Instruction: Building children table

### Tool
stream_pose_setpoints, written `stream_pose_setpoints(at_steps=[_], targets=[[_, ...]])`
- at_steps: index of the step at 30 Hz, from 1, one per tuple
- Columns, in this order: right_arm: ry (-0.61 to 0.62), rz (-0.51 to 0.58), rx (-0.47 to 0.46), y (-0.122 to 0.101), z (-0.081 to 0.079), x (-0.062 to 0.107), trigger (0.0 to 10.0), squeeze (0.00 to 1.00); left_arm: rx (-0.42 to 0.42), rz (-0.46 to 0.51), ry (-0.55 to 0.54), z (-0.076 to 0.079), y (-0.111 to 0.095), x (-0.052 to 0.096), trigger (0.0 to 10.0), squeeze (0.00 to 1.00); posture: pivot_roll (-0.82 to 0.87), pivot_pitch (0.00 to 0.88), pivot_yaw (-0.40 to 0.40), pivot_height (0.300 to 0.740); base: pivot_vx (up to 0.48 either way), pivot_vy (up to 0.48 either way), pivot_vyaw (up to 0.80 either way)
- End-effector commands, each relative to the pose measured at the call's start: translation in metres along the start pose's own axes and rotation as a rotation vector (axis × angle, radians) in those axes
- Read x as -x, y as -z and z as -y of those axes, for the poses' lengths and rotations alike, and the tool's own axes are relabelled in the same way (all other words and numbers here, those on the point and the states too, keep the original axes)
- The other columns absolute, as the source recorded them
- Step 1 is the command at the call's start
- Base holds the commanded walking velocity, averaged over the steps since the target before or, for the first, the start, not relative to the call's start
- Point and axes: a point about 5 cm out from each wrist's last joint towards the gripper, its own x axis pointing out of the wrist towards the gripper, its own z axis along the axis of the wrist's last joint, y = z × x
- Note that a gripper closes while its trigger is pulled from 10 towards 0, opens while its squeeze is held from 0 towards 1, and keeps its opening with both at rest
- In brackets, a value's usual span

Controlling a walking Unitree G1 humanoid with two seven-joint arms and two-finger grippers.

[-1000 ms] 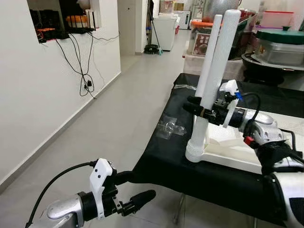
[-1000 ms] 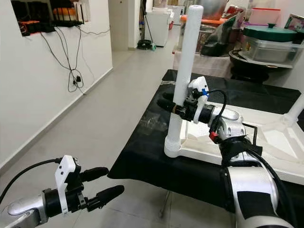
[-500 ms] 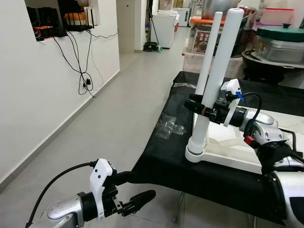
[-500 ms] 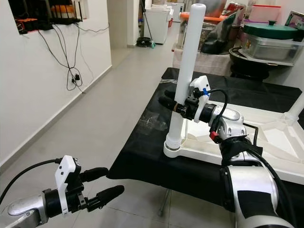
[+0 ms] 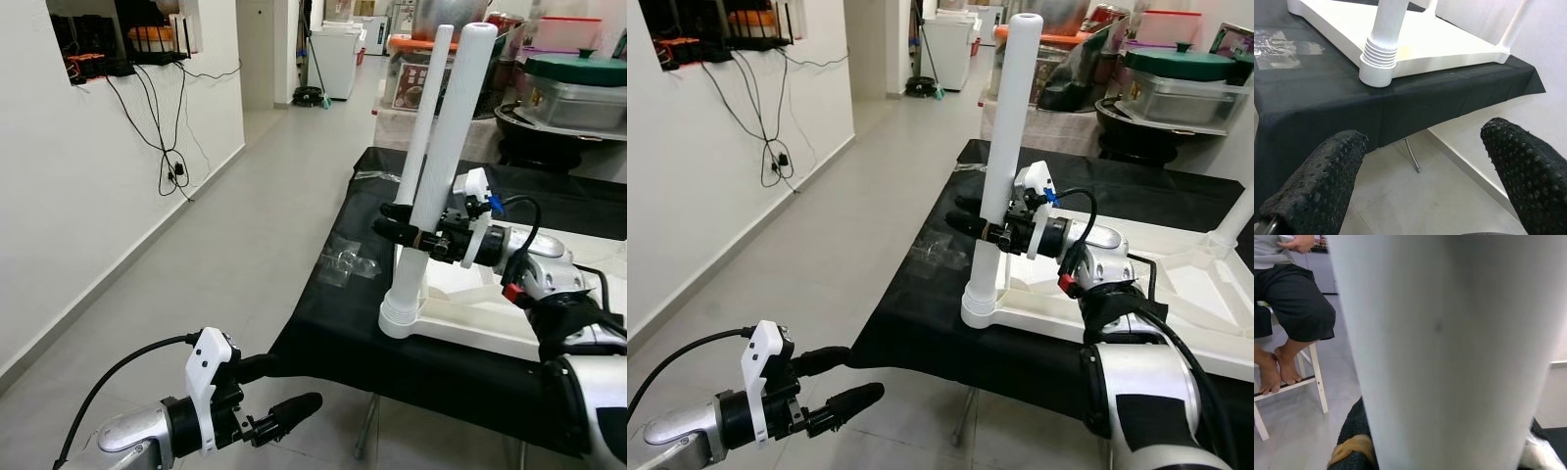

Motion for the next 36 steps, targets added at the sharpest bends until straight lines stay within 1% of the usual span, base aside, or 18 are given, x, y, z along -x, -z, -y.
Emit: stream_pose_setpoints(at_steps=[1, 4, 6, 7, 11, 14, 18, 19, 23, 24, 26, 27, 36], targets=[[-0.082, -0.031, -0.139, 0.026, -0.013, -0.006, 0.0, 0.0, 0.013, -0.006, 0.0, 0.0, 0.001, 0.001, 10.0, 1.0, 0.11, 0.0, -0.065, 0.74, 0.0, 0.0, 0.0], [-0.104, -0.011, -0.166, 0.026, -0.014, -0.008, 0.0, 0.0, 0.015, -0.006, -0.001, 0.0, 0.001, 0.001, 10.0, 1.0, 0.1, 0.0, -0.064, 0.74, 0.0, 0.0, 0.0], [-0.164, 0.02, -0.216, 0.025, -0.019, -0.012, 0.0, 0.0, 0.02, -0.005, -0.001, 0.0, 0.001, 0.001, 10.0, 1.0, 0.1, 0.0, -0.064, 0.74, 0.0, 0.0, 0.0], [-0.164, 0.02, -0.216, 0.025, -0.019, -0.012, 0.0, 0.0, 0.02, -0.005, -0.001, 0.0, 0.001, 0.001, 10.0, 1.0, 0.1, 0.0, -0.064, 0.74, 0.0, 0.0, 0.0], [-0.226, 0.03, -0.222, 0.024, -0.023, -0.016, 0.0, 0.0, 0.026, -0.004, 0.004, 0.0, 0.001, 0.0, 10.0, 1.0, 0.1, 0.0, -0.062, 0.74, 0.0, 0.0, 0.0], [-0.241, 0.033, -0.223, 0.023, -0.024, -0.018, 0.0, 0.0, 0.027, -0.007, 0.003, 0.0, 0.002, 0.0, 10.0, 1.0, 0.1, 0.0, -0.066, 0.74, 0.0, 0.0, 0.0], [-0.243, 0.033, -0.223, 0.023, -0.024, -0.018, 0.0, 0.0, 0.026, -0.008, 0.001, 0.0, 0.002, 0.0, 10.0, 1.0, 0.1, 0.0, -0.066, 0.74, 0.0, 0.0, 0.0], [-0.231, 0.014, -0.22, 0.028, -0.025, -0.02, 0.0, 0.0, 0.027, -0.01, -0.005, 0.0, 0.003, 0.0, 10.0, 1.0, 0.1, 0.0, -0.07, 0.74, 0.0, 0.0, 0.0], [-0.224, 0.008, -0.22, 0.03, -0.026, -0.02, 0.0, 0.0, 0.028, -0.01, -0.007, 0.0, 0.004, 0.001, 10.0, 1.0, 0.1, 0.0, -0.07, 0.74, 0.0, 0.0, 0.0], [-0.186, -0.003, -0.232, 0.035, -0.025, -0.021, 0.0, 0.0, 0.028, -0.011, -0.016, 0.001, 0.004, 0.001, 10.0, 1.0, 0.11, 0.0, -0.08, 0.74, 0.0, 0.0, 0.0], [-0.174, -0.006, -0.236, 0.036, -0.025, -0.022, 0.0, 0.0, 0.027, -0.012, -0.018, 0.001, 0.005, 0.002, 10.0, 1.0, 0.11, 0.0, -0.08, 0.74, 0.0, 0.0, 0.0], [-0.168, -0.012, -0.238, 0.037, -0.025, -0.023, 0.0, 0.0, 0.028, -0.012, -0.02, 0.001, 0.005, 0.002, 10.0, 1.0, 0.13, 0.0, -0.093, 0.74, 0.0, 0.0, 0.0], [-0.187, -0.03, -0.228, 0.037, -0.027, -0.027, 0.0, 0.0, 0.035, -0.009, -0.026, 0.004, 0.006, 0.004, 10.0, 1.0, 0.13, 0.0, -0.1, 0.74, 0.0, 0.0, 0.0]])
